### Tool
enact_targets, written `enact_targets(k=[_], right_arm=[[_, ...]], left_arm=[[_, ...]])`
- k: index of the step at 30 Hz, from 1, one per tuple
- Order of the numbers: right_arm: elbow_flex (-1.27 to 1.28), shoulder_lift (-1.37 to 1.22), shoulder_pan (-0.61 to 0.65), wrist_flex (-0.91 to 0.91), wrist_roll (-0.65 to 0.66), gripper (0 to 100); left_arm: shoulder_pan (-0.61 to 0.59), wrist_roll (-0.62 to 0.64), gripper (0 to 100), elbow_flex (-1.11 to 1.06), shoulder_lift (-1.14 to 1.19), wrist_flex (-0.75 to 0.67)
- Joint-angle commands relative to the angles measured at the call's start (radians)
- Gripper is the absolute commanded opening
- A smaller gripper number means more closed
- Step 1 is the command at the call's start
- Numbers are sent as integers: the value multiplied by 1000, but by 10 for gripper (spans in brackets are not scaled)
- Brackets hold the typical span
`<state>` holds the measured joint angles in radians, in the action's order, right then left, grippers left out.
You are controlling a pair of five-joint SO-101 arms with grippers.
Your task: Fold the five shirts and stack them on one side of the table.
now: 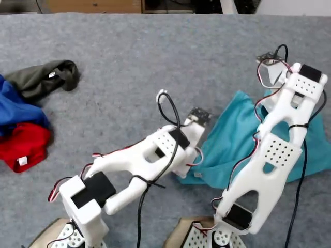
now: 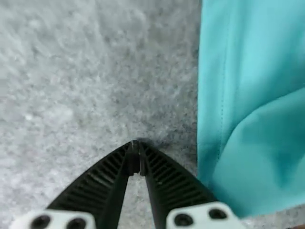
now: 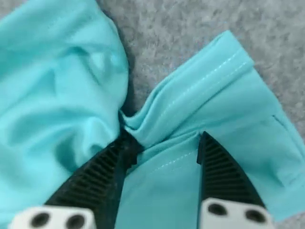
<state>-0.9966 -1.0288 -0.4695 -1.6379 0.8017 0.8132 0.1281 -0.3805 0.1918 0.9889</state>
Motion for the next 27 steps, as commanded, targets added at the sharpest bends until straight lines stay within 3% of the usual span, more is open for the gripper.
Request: enact_targets(k=[1, 11, 27], right_arm=[[-93, -19, -33, -12, -12, 217], [-320, -50, -48, -118, -5, 217], [-50, -51, -51, -34, -5, 216]], left_arm=[[18, -9, 19, 3, -13, 11], [23, -9, 19, 5, -13, 11], [23, -9, 19, -2, -13, 11]])
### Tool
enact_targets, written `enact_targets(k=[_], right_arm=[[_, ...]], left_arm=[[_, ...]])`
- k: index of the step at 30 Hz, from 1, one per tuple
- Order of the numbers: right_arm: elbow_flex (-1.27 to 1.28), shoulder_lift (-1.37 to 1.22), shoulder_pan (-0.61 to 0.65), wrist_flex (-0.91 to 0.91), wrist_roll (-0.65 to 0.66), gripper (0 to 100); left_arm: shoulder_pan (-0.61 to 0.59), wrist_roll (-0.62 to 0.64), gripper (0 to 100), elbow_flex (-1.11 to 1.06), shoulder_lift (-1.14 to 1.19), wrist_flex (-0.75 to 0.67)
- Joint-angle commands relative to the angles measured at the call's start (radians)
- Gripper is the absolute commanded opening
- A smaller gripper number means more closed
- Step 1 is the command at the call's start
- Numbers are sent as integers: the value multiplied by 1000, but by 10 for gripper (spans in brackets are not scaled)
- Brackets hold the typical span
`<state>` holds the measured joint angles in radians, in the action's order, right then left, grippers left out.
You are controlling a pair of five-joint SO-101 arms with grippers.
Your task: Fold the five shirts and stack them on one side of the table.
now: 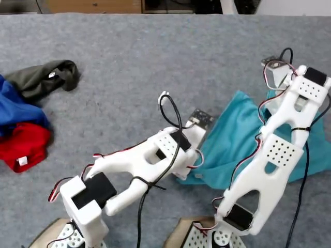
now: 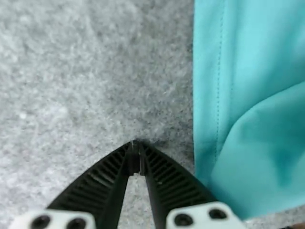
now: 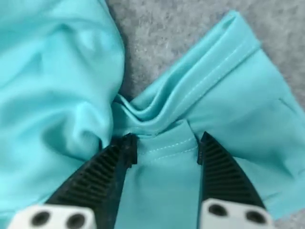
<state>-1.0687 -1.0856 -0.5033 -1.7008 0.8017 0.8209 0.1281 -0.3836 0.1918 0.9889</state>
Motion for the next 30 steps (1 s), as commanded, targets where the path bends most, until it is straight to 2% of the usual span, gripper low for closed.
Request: enact_targets(k=[1, 8, 12, 17, 20, 25, 30], right_arm=[[30, 5, -19, 32, -8, 210], [28, 12, -21, 31, -11, 62], [19, 15, -22, 23, -11, 62], [-120, 13, -22, -58, -6, 62], [-229, 13, -22, -78, -11, 73], [-285, 15, -35, -84, -12, 227], [-234, 12, -45, -83, -44, 230]], left_arm=[[15, -9, 19, 2, -13, 11], [15, -9, 19, 2, -13, 11], [15, -9, 19, 2, -13, 11], [15, -9, 19, 2, -13, 11], [15, -9, 19, 2, -13, 11], [15, -9, 19, 2, -13, 11], [15, -9, 19, 2, -13, 11]])
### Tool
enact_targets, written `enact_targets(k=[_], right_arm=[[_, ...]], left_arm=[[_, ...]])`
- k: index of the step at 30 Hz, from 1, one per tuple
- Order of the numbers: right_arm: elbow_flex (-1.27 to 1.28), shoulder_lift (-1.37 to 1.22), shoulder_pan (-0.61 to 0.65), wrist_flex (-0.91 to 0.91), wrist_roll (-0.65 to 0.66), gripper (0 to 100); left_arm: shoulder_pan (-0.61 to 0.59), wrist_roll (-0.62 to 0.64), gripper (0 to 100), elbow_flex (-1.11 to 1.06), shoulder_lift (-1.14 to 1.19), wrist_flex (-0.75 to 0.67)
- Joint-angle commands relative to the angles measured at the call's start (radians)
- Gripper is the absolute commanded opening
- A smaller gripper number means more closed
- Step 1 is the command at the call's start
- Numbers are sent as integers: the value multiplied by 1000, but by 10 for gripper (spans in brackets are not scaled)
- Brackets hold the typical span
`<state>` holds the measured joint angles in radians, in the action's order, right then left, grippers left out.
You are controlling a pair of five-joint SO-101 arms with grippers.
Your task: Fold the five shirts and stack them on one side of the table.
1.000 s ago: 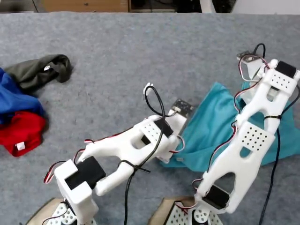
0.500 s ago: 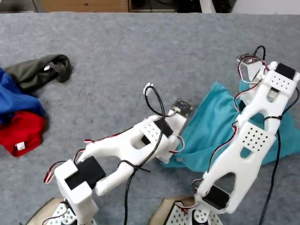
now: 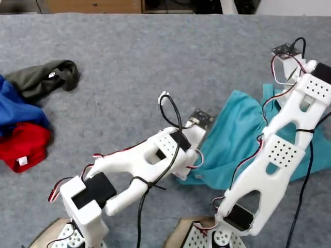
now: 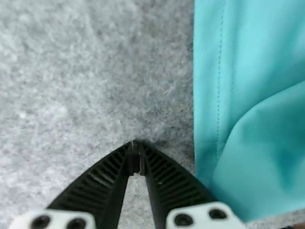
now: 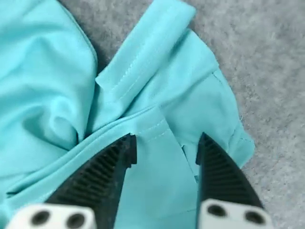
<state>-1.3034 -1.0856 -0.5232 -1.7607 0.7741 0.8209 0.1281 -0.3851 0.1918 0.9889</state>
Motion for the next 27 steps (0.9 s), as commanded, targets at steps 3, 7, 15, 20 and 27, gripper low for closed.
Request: enact_targets(k=[3, 7, 15, 20, 27], right_arm=[[18, 8, -27, -20, -12, 230], [19, 7, -13, 0, -11, 185], [12, -51, 35, 48, -11, 45], [12, -87, 31, 55, -11, 48], [-88, -45, 27, -14, -11, 44]], left_arm=[[15, -9, 19, 3, -13, 11], [15, -9, 19, 3, -13, 11], [12, -9, 19, 3, -10, 11], [6, -9, 19, 3, -7, 11], [6, -9, 19, 3, -8, 11]])
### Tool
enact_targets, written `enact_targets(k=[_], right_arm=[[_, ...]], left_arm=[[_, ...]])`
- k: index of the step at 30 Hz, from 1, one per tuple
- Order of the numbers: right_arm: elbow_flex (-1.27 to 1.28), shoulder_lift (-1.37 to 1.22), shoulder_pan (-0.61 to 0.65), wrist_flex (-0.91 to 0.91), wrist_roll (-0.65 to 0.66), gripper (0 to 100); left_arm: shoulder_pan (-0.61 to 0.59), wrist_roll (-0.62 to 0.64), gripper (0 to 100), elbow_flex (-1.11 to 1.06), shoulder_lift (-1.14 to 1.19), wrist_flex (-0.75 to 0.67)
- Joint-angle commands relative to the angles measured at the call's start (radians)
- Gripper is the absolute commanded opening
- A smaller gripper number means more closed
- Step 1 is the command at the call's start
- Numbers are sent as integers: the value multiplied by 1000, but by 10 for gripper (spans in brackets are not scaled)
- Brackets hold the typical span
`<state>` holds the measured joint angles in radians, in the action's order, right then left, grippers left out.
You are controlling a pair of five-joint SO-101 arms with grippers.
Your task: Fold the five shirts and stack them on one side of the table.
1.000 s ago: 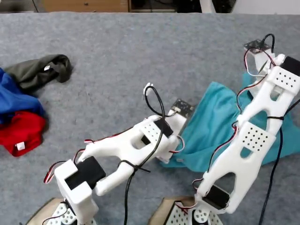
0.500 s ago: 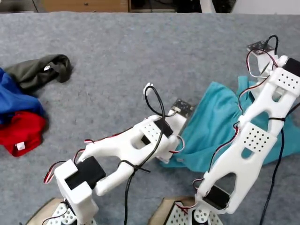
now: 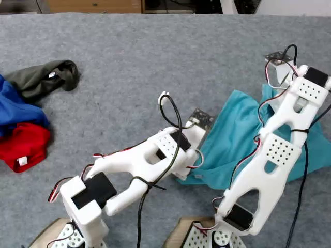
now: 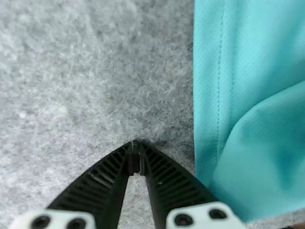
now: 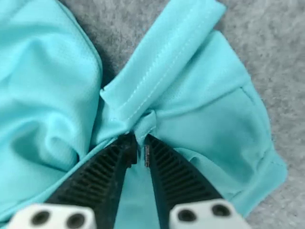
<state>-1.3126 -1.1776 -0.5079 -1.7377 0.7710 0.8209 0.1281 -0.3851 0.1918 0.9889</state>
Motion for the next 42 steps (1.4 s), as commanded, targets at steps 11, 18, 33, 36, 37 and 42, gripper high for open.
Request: enact_targets(k=[11, 18, 33, 36, 37, 42], right_arm=[[-148, 245, -79, -46, -41, 21], [-139, 394, -223, -48, -55, 23], [245, 367, -394, 51, 69, 19], [248, 328, -386, 57, 68, 19], [243, 315, -386, 55, 66, 19], [225, 263, -384, 49, 66, 19]], left_arm=[[5, -9, 19, 12, -13, 66], [5, -9, 19, 12, -39, 68], [-18, -9, 22, 60, -266, -12], [-74, -3, 70, 101, -229, -112], [-87, 2, 106, 117, -205, -135], [-126, 104, 194, 259, -48, -81]])
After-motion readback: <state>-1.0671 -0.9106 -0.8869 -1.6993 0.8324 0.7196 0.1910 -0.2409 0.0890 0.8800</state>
